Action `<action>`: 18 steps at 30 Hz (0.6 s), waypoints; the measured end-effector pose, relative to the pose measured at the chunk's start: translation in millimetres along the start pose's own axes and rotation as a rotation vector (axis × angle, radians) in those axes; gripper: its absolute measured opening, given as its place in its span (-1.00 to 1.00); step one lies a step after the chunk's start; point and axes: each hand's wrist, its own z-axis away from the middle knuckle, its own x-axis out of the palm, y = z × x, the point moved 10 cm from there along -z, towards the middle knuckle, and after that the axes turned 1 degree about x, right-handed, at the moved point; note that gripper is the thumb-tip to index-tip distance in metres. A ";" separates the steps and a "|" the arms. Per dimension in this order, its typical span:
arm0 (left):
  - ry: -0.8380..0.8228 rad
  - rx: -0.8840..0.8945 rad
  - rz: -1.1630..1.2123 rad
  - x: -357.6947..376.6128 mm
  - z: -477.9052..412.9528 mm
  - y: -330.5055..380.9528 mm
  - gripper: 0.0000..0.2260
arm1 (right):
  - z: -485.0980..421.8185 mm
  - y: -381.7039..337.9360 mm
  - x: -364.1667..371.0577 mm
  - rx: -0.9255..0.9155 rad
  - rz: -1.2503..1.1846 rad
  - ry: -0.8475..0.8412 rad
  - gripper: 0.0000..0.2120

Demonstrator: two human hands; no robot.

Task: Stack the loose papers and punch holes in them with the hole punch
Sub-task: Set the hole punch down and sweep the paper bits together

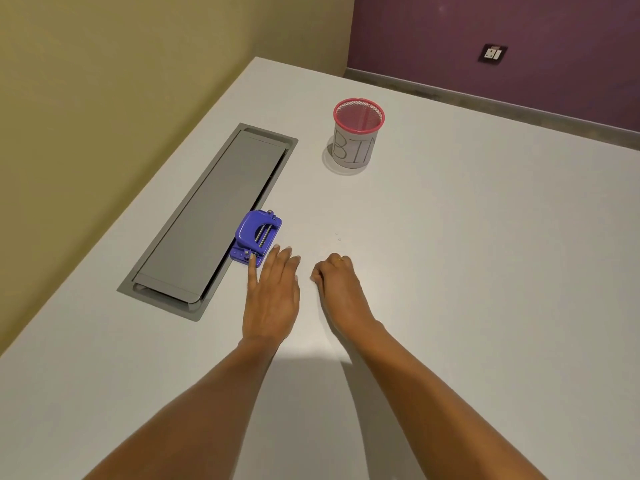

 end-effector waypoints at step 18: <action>-0.176 0.026 0.212 28.1 2.2 -0.4 -0.55 | -1.6 98.8 -68.8 0.371 -0.494 0.234 -0.91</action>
